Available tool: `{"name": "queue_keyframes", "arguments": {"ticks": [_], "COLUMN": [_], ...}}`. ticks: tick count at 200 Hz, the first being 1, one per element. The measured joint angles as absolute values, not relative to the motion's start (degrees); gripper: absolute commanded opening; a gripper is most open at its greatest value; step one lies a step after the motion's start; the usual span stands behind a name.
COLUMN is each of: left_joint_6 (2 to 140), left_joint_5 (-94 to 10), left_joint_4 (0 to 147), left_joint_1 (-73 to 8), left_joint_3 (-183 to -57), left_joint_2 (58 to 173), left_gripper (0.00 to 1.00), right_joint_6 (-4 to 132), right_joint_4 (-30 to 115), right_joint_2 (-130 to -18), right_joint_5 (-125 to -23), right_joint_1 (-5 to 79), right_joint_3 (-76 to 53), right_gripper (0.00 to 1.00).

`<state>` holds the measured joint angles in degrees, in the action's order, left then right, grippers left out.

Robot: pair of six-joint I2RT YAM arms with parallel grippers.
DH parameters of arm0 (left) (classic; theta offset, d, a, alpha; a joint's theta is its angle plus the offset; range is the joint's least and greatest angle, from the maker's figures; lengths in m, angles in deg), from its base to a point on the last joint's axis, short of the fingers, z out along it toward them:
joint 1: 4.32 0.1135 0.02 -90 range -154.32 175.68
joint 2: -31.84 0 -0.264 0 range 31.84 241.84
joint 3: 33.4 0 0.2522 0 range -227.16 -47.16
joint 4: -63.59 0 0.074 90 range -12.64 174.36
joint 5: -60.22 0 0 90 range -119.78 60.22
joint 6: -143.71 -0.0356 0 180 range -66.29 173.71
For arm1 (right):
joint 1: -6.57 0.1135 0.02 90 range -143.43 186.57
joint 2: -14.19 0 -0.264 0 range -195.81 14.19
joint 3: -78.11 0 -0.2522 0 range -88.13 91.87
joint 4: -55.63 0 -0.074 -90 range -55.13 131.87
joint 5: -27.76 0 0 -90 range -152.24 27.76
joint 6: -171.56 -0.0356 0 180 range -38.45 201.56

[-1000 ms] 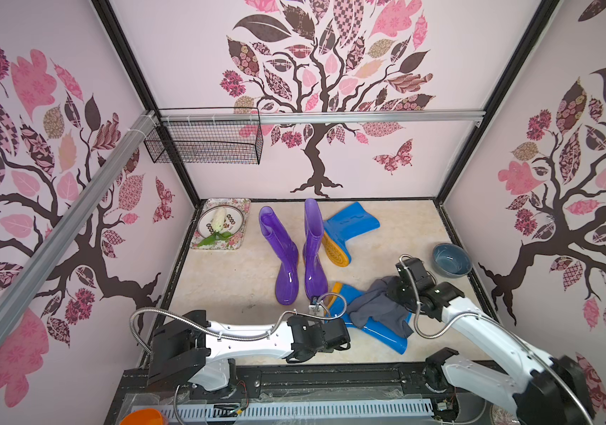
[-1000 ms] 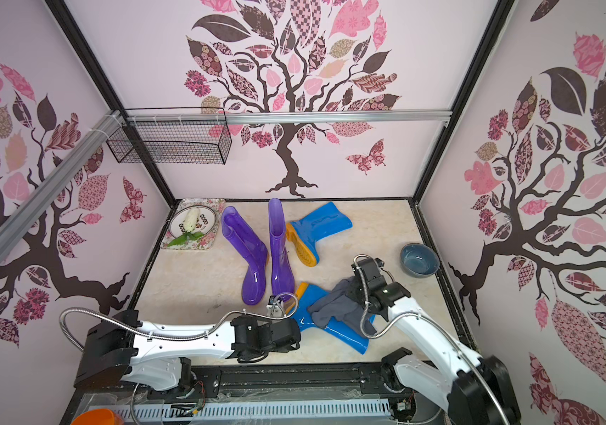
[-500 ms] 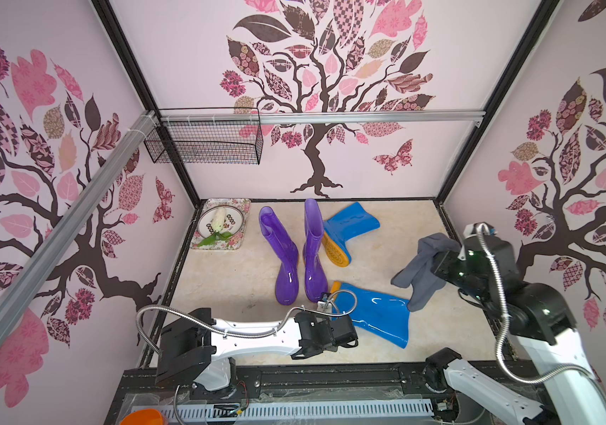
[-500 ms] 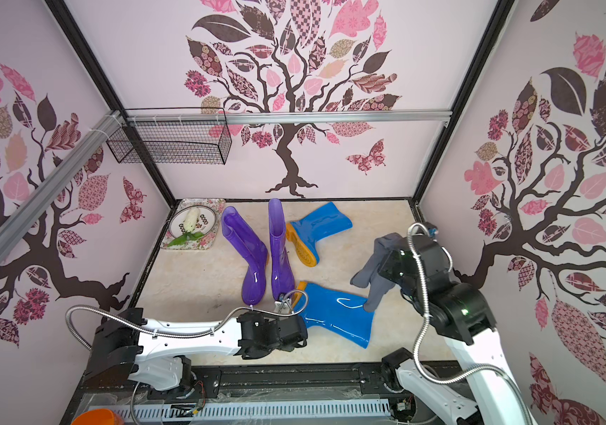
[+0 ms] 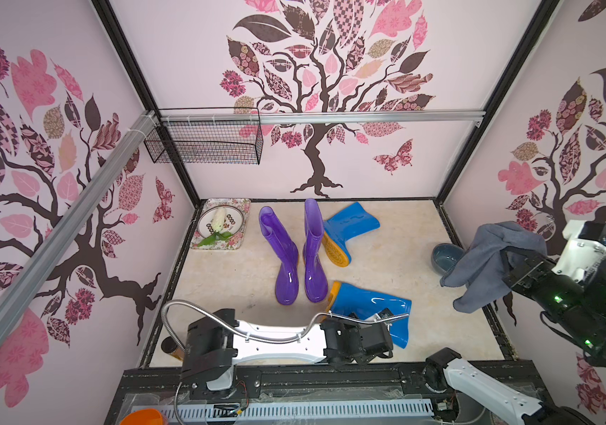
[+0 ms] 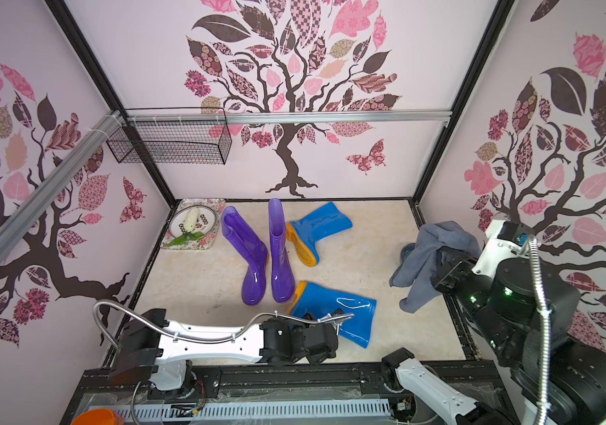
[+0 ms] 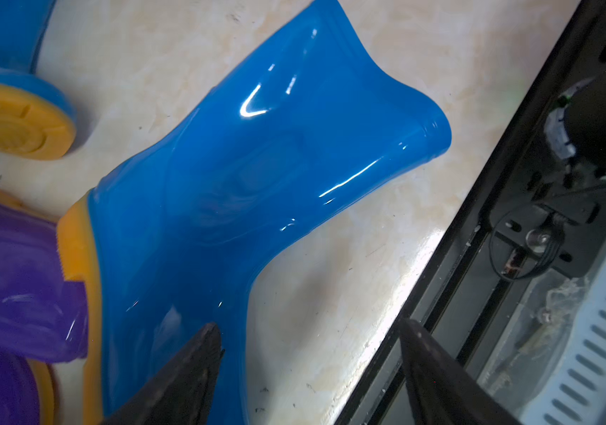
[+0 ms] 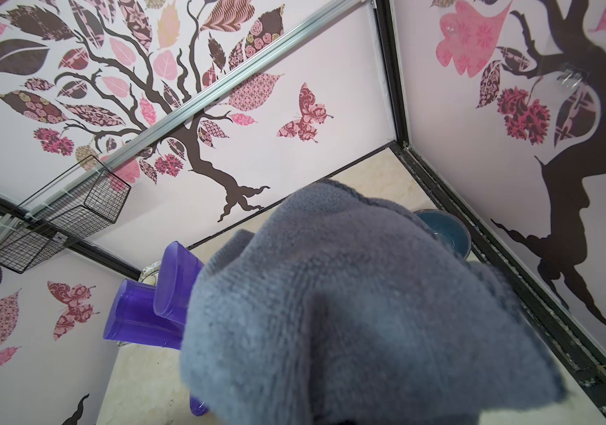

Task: Wipe the rubber boots with a cloth
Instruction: Adjust the rubber boot at the center of the board.

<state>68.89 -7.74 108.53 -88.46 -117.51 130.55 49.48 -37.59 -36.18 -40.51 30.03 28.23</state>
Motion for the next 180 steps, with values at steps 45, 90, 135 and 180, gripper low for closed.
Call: {"name": "queue_keyframes", "arguments": {"ticks": [45, 90, 135, 180], "left_joint_6": [55.34, 47.95, 44.59, 42.93], "left_joint_5": [-7.35, -5.73, -5.73, -7.54], "left_joint_4": [101.43, 96.99, 95.68, 97.72], "left_joint_1": [-88.43, -88.17, -85.35, -84.81], "left_joint_3": [-119.45, -125.03, -127.72, -131.87], "left_joint_2": [138.27, 147.25, 151.54, 154.33], "left_gripper": [0.79, 0.78, 0.75, 0.55], "right_joint_6": [50.62, 51.21, 50.88, 50.07], "right_joint_4": [-40.63, -42.40, -42.93, -43.01], "right_joint_2": [-35.96, -34.89, -32.97, -32.44], "right_joint_5": [-42.23, -43.04, -42.76, -42.32], "right_joint_1": [30.93, 32.28, 35.85, 38.01], "right_joint_3": [34.69, 34.61, 34.59, 34.43], "right_gripper": [0.00, 0.00, 0.00, 0.00]}}
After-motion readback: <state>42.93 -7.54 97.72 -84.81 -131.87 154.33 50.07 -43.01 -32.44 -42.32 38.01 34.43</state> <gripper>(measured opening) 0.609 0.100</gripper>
